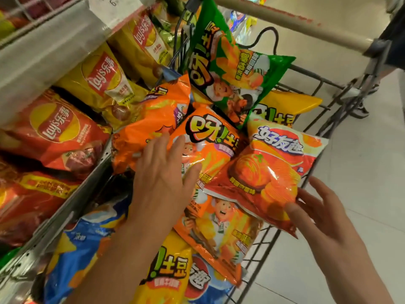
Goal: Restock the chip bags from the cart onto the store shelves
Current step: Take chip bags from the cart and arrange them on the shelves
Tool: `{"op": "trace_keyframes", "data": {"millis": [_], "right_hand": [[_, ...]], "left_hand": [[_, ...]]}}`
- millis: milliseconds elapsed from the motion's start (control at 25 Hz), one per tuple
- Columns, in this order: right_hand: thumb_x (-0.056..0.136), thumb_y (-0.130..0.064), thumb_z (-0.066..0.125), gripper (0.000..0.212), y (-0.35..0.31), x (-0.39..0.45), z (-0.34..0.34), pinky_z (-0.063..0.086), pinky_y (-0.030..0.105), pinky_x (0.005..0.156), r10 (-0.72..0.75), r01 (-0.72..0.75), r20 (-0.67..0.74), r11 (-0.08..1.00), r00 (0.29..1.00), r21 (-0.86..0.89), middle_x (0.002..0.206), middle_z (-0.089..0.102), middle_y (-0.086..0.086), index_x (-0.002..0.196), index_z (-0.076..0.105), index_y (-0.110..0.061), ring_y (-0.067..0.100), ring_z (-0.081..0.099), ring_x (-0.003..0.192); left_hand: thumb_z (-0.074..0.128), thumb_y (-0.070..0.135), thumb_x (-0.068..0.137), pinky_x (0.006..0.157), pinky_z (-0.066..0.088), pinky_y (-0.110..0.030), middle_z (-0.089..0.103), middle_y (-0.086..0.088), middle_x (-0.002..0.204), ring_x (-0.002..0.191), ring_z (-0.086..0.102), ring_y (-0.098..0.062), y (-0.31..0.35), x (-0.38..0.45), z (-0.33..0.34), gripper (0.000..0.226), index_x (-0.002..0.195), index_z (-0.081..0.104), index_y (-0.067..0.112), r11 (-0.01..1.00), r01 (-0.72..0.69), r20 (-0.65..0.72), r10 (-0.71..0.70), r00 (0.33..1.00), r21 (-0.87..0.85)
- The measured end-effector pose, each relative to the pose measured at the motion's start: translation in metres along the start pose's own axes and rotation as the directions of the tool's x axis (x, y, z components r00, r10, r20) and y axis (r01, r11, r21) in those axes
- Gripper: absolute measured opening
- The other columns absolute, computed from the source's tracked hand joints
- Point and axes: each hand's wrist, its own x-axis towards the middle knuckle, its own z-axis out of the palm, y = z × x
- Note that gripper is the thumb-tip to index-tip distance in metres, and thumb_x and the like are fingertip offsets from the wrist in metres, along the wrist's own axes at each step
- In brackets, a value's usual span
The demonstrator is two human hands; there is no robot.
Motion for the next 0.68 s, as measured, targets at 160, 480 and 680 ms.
{"op": "trace_keyframes", "data": {"millis": [160,480,680], "right_hand": [[0.063,-0.063,0.073,0.089,-0.01,0.018,0.008,0.048,0.029,0.073,0.153,-0.153,-0.014,0.988,0.988,0.013,0.115,0.075,-0.009,0.145,0.043,-0.046,0.013,0.073,0.093],[0.064,-0.043,0.092,0.078,0.0,0.026,0.018,0.06,0.026,0.068,0.13,-0.132,0.042,0.99,0.991,0.046,0.107,0.078,-0.007,0.132,0.052,-0.047,0.012,0.076,0.089],[0.066,-0.032,0.085,0.079,0.009,0.021,0.007,0.062,0.043,0.083,0.103,-0.113,0.072,0.982,0.992,0.152,0.111,0.077,-0.005,0.136,0.051,-0.04,0.019,0.076,0.099]], "left_hand": [[0.037,0.076,0.086,0.105,0.037,-0.047,0.046,-0.012,0.149,0.137,0.04,-0.03,0.002,0.032,-0.001,0.094,0.157,0.023,0.018,0.994,0.087,0.17,-0.097,0.981,0.064],[0.056,0.078,0.076,0.109,0.037,-0.048,0.044,-0.007,0.154,0.14,0.039,-0.03,0.001,0.054,0.003,0.1,0.153,0.033,0.019,0.972,0.232,0.347,-0.203,0.916,-0.045],[0.063,0.067,0.081,0.099,0.045,-0.047,0.055,-0.007,0.145,0.129,0.051,-0.033,0.0,0.038,-0.003,0.083,0.149,0.043,0.024,0.952,0.241,0.281,-0.183,0.942,-0.187]]}}
